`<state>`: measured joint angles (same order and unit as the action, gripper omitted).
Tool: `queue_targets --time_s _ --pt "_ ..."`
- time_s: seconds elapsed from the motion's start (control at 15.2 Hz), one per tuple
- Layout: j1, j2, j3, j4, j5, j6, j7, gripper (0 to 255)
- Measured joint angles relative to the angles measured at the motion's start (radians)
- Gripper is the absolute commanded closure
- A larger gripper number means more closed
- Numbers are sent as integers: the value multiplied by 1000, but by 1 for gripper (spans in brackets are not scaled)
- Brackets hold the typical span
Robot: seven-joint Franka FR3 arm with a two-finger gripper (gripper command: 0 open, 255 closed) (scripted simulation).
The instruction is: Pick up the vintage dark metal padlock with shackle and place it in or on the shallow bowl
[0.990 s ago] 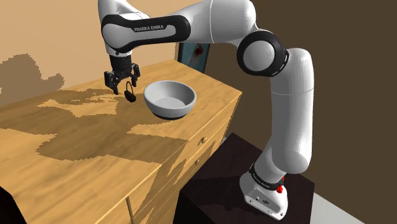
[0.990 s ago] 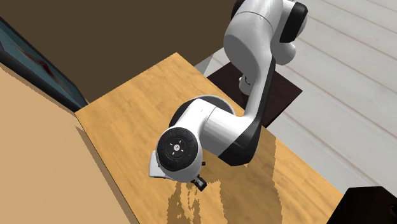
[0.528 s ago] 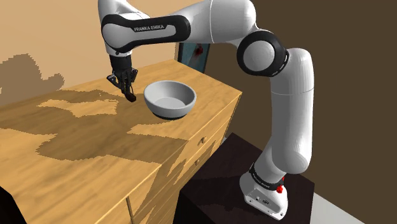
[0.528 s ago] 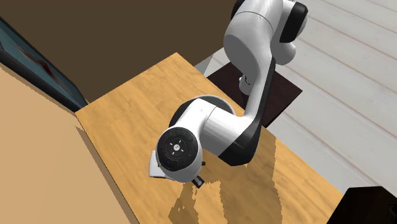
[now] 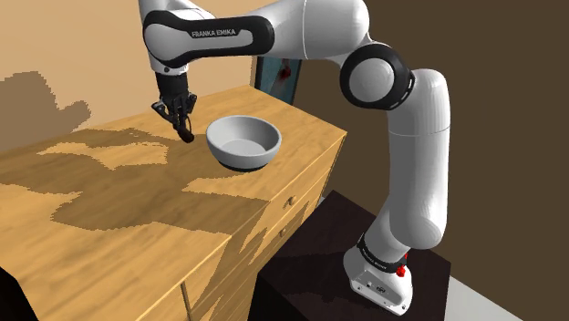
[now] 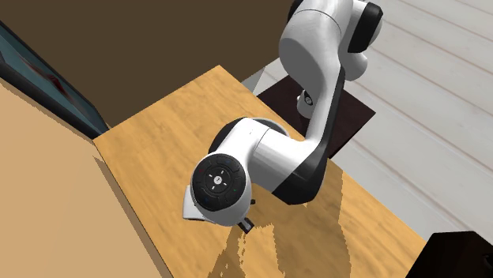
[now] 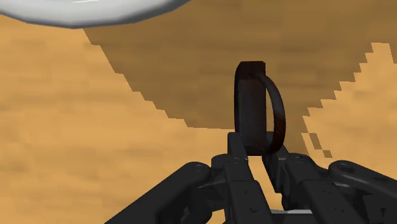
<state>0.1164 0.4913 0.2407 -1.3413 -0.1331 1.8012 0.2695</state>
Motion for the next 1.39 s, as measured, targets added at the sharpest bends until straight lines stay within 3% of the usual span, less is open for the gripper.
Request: queue_targets --time_s 0.99,1.06,1.19,1.39 --pt "21 26 2 243 -2 -217 -9 255" --pt "21 25 2 244 -2 -217 -9 0" --pt "14 -1 9 200 6 -202 -22 0" --pt "-22 -122 38 15 53 -147 -112 0"
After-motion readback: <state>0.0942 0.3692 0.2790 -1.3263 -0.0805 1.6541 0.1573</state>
